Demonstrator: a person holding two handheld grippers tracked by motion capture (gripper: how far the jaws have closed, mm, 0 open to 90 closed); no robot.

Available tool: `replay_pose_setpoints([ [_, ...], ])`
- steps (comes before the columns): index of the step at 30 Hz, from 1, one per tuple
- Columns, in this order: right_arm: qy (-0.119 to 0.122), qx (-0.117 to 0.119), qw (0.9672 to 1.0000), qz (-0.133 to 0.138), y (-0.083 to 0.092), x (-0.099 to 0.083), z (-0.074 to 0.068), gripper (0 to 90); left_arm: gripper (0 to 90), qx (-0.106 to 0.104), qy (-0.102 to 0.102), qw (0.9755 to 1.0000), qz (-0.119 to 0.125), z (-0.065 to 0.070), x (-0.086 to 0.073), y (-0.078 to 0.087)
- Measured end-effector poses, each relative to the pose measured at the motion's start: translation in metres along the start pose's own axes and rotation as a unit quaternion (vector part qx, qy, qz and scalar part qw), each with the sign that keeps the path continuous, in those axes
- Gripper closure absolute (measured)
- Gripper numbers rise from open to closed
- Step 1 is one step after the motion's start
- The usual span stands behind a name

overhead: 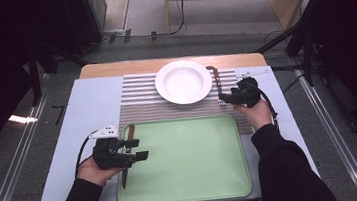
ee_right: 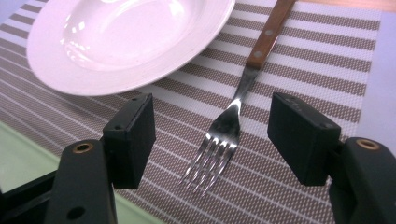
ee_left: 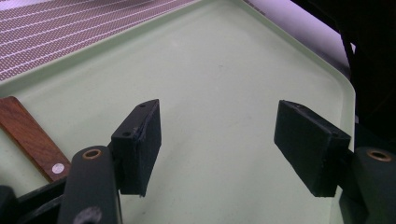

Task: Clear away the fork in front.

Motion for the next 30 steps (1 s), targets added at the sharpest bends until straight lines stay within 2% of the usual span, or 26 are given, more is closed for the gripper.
replay_pose_setpoints([
  [10, -0.004, -0.021, 0.9998, 0.0, -0.013, 0.014, 0.009, 31.4, 31.4, 0.001, -0.001, 1.0, -0.002, 0.0, 0.0, 0.0],
  [15, -0.016, -0.028, 0.9995, 0.004, -0.019, 0.018, 0.012, 31.8, 31.4, 0.002, -0.004, 1.0, -0.005, 0.0, 0.0, -0.001],
  [22, -0.015, -0.039, 0.9991, -0.005, -0.028, 0.022, 0.015, 32.1, 31.4, 0.002, -0.004, 1.0, -0.004, 0.0, 0.0, 0.0],
  [30, -0.022, -0.053, 0.9976, -0.039, -0.039, 0.028, 0.018, 36.6, 31.5, 0.002, -0.005, 1.0, -0.005, 0.0, 0.0, 0.0],
])
Point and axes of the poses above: each handheld gripper's, and its own axes: y roughly backward along the jaws, x roughly out of its top, z roughly to its right, the point moved 6 cm from there along -y, roughly forward along the jaws, and after that the axes turned 9 degrees about z, right-handed, at the moved point
